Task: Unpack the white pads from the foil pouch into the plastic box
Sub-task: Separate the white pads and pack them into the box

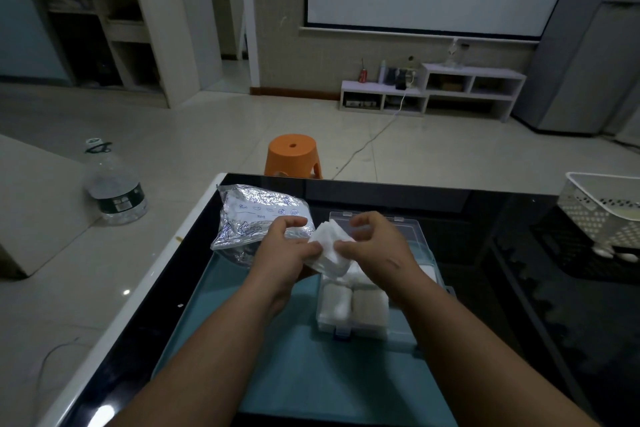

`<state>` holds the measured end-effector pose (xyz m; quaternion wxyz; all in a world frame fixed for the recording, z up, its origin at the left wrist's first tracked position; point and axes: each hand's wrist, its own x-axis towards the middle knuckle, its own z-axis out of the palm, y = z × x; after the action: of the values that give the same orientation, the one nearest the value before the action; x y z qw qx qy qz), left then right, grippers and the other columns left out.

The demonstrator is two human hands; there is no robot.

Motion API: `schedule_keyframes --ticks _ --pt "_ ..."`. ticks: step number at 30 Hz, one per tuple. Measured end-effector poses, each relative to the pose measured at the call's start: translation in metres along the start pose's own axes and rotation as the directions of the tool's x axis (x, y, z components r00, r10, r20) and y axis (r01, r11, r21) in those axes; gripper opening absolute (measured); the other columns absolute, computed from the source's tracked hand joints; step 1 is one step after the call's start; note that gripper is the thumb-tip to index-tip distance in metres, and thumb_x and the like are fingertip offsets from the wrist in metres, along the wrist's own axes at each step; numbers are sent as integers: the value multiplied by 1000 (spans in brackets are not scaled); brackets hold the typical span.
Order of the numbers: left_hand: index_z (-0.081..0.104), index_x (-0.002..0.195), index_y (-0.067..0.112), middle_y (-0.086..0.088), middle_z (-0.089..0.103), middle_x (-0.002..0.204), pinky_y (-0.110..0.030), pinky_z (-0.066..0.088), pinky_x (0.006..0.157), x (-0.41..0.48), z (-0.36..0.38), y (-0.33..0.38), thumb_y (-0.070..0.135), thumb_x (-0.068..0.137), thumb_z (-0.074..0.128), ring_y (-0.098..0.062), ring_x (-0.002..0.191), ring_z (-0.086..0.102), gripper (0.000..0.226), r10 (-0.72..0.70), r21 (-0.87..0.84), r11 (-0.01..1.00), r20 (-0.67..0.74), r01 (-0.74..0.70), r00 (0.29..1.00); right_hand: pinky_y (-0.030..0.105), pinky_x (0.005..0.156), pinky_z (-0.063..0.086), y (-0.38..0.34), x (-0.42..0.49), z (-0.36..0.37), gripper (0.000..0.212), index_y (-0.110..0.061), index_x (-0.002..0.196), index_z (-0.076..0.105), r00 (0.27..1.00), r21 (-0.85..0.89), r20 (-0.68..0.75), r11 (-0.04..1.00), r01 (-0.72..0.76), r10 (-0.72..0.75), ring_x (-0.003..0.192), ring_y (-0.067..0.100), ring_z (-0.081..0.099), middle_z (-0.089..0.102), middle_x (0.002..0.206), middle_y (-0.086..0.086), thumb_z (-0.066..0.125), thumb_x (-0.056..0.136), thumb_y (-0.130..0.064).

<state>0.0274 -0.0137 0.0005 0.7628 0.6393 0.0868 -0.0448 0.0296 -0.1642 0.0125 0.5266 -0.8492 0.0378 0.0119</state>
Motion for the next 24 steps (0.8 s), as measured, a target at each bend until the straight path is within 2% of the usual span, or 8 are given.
schedule_keyframes --ticks 2,4,6,11,14,17,21,24 --pt "56 113 14 -19 64 102 -26 53 51 1 0 0 -2 90 57 -26 73 65 28 -9 -35 999 27 10 1000 34 73 55 1 1 0 39 -26 114 50 996 55 44 996 -77 75 95 21 59 56 114 4 70 82 -16" --pt "57 108 13 -17 67 98 -29 54 56 1 1 0 15 95 57 -24 71 67 14 -14 -83 996 44 17 999 41 80 58 2 1 1 38 -26 111 50 993 76 46 991 -112 108 96 25 60 55 113 6 69 81 -13" --pt "58 108 12 -16 68 99 -28 53 55 1 1 -1 25 91 64 -25 74 69 23 -11 -83 996 52 15 999 46 84 57 2 2 1 38 -27 109 50 994 92 35 990 -108 105 95 25 61 56 109 5 70 80 -14" --pt "54 111 18 -19 63 106 -24 53 52 2 1 -3 -2 82 66 -28 82 68 37 -6 26 1000 6 6 1000 42 78 59 2 0 3 33 -28 103 50 990 131 73 983 -127 119 92 28 64 58 106 7 72 81 -16" --pt "54 112 17 -20 62 107 -20 48 45 2 1 -1 -7 81 62 -25 74 64 40 -3 25 1000 -30 4 1000 36 70 59 0 -2 2 32 -26 105 50 981 165 117 971 -170 152 90 30 67 60 108 14 70 82 -13" --pt "54 112 18 -19 62 106 -21 47 44 1 1 -1 -6 81 63 -27 75 64 41 11 -7 1000 -50 -12 999 43 75 62 -2 -3 0 34 -22 108 49 957 252 192 931 -264 219 87 33 70 58 113 20 66 84 -4" --pt "59 110 18 -18 67 110 -35 50 67 2 3 -1 21 82 70 -31 88 66 30 -7 -209 978 -31 0 1000 37 71 62 -8 -6 -2 36 -15 113 47 949 466 232 832 -300 212 83 33 73 61 111 23 64 86 2" --pt "62 120 11 -13 70 115 -37 52 80 -1 5 -1 53 73 61 -28 102 67 64 -62 -330 941 63 79 996 33 65 60 -13 -10 -3 40 -11 118 44 953 575 234 763 -294 191 74 28 74 64 106 25 65 86 3"
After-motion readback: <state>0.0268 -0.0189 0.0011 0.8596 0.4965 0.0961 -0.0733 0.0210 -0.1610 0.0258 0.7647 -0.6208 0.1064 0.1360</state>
